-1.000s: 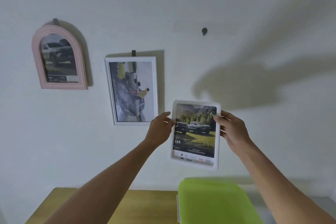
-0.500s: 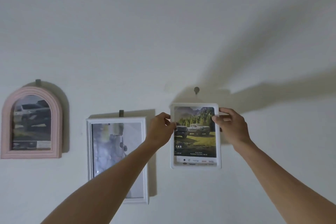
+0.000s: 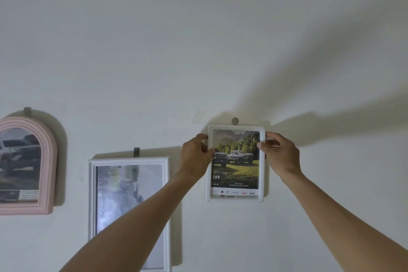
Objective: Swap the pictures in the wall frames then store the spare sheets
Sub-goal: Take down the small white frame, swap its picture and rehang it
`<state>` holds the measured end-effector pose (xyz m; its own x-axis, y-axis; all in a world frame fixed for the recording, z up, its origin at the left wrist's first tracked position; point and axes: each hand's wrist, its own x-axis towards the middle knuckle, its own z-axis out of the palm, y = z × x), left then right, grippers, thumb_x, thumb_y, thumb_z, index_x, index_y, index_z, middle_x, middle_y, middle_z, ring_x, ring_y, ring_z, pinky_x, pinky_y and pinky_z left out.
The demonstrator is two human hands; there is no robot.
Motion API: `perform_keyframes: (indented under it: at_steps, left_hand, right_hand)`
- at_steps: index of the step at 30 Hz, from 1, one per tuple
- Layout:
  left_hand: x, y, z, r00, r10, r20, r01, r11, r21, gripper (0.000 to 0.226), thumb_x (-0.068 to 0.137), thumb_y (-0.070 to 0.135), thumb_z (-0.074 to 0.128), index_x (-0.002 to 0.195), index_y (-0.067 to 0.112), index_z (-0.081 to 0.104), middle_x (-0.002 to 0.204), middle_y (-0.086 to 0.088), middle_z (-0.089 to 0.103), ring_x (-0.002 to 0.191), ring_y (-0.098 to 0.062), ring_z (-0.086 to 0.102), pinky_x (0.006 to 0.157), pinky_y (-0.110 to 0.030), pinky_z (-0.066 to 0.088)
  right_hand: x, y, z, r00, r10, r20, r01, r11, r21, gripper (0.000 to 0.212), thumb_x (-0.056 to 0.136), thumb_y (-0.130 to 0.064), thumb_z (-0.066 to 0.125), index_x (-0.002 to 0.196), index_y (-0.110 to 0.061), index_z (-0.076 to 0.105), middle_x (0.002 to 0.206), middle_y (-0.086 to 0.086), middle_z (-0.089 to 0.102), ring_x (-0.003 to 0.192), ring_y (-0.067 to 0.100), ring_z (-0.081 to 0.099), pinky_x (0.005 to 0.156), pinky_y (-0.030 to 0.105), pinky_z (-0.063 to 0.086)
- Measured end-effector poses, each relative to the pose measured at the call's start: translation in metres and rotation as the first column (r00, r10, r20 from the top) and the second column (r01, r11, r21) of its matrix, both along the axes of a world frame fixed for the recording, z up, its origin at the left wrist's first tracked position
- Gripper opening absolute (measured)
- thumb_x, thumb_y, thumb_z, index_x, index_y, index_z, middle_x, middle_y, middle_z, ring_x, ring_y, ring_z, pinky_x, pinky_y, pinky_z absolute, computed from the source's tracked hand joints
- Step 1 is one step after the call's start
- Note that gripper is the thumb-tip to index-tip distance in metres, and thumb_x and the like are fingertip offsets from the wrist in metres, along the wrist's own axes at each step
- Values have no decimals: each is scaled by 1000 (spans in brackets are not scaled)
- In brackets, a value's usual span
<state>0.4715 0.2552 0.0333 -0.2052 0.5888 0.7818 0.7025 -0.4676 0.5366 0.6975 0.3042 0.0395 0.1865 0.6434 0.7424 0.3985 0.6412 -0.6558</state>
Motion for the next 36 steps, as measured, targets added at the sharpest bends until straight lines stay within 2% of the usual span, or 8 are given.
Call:
perform_keyframes:
  at_steps: [3, 7, 9, 12, 18, 22, 30, 36]
  left_hand:
    - [-1, 3, -1, 1000, 16, -8, -16, 1000, 5, 36, 85, 16, 69, 121, 18, 65, 71, 6, 66, 67, -10, 62, 58, -12, 41]
    - [-2, 8, 1, 994, 77, -75, -76, 997, 9, 6, 81, 14, 69, 86, 12, 71, 68, -4, 64, 66, -21, 59, 54, -28, 43]
    - [-2, 10, 1, 993, 85, -76, -85, 996, 11, 13, 81, 16, 71, 94, 14, 71, 70, -1, 66, 69, -20, 62, 60, -29, 50]
    - [-2, 9, 0, 996, 71, -54, -69, 997, 27, 42, 83, 20, 74, 123, 18, 63, 77, 6, 68, 74, -12, 62, 64, -18, 43]
    - [-5, 8, -1, 998, 43, -46, -42, 999, 28, 48, 83, 24, 76, 127, 18, 60, 81, 8, 68, 75, -9, 64, 63, -8, 39]
    - [-6, 9, -6, 999, 32, -23, -32, 999, 22, 47, 80, 24, 77, 124, 18, 61, 79, 11, 67, 74, -6, 64, 62, -7, 39]
    - [-6, 7, -11, 999, 34, -10, -34, 999, 24, 49, 81, 30, 76, 126, 17, 60, 82, 10, 67, 80, -11, 65, 76, -26, 52]
    - [-3, -6, -38, 997, -20, 77, 17, 999, 41, 57, 82, 32, 77, 130, 10, 55, 107, -2, 64, 93, -14, 61, 84, -27, 52]
  right_hand:
    - [1, 7, -6, 1000, 13, -14, -13, 1000, 2, 21, 86, -23, 76, 106, -24, 72, 93, -6, 73, 84, 17, 69, 86, 39, 57]
    - [1, 12, -10, 1000, 7, -8, -7, 1000, 30, 23, 85, -24, 77, 107, -25, 71, 90, -8, 73, 78, 17, 70, 81, 40, 58]
    - [1, 11, -10, 1000, -8, 19, 7, 999, 53, 24, 86, -23, 76, 110, -23, 69, 90, -8, 71, 80, 14, 68, 79, 33, 56]
    - [1, 10, -11, 998, -21, 54, 17, 998, 65, 28, 88, -23, 75, 114, -18, 66, 90, -8, 68, 76, 7, 65, 69, 17, 48]
    - [4, 8, -12, 996, 5, 88, -9, 999, 41, 35, 87, -23, 76, 120, -17, 65, 93, -5, 68, 79, 7, 64, 67, 6, 41]
    - [6, 7, -16, 996, 3, 88, -5, 1000, 19, 41, 87, -26, 76, 124, -15, 64, 101, -3, 68, 86, 13, 65, 68, 5, 40]
    - [12, 1, -22, 997, 16, 74, -13, 999, -39, 48, 85, -32, 77, 127, -15, 61, 108, 2, 69, 93, 16, 64, 70, 5, 39]
    - [24, -8, -42, 997, 21, 71, -15, 996, -90, 53, 83, -41, 77, 129, -21, 59, 108, -2, 66, 97, 14, 65, 73, 11, 42]
